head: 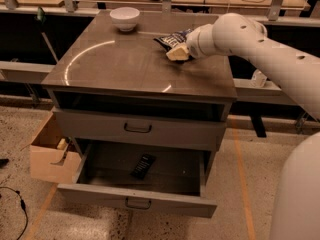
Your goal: Place blue chip bag into white bowl
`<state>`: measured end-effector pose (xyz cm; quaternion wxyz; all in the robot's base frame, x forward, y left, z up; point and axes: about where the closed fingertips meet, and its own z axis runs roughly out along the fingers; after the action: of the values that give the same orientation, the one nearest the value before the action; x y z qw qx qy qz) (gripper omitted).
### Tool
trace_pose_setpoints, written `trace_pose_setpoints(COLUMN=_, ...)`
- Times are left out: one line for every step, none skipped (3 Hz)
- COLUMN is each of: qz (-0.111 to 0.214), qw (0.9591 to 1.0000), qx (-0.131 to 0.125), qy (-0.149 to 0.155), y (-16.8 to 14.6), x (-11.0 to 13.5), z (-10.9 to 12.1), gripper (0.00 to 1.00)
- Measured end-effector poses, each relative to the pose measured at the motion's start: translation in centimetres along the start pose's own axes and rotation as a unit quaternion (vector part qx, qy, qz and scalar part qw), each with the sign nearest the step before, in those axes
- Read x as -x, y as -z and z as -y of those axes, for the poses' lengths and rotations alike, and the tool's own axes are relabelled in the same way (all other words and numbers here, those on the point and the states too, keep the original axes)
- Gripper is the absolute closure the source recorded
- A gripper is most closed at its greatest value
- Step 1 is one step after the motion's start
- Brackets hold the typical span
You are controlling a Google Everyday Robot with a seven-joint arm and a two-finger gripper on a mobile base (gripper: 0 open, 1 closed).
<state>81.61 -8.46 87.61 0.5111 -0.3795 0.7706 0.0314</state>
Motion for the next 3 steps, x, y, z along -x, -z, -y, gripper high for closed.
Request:
trace_pose_setpoints(qz=0.000, qw=1.0000, qx=0.002, qy=0.000, y=-0.2, x=0.0, z=-0.2, gripper=0.63)
trace_pose_setpoints(qz=0.003, qw=1.0000, qx=0.003, qy=0.000, y=-0.5, x=0.1, z=-0.4, gripper=0.94)
trace_pose_setpoints(qz=0.034, qw=0.9994, qx=-0.006, qy=-0.002, y=-1.9, x=2.1, z=-0.2, gripper=1.00)
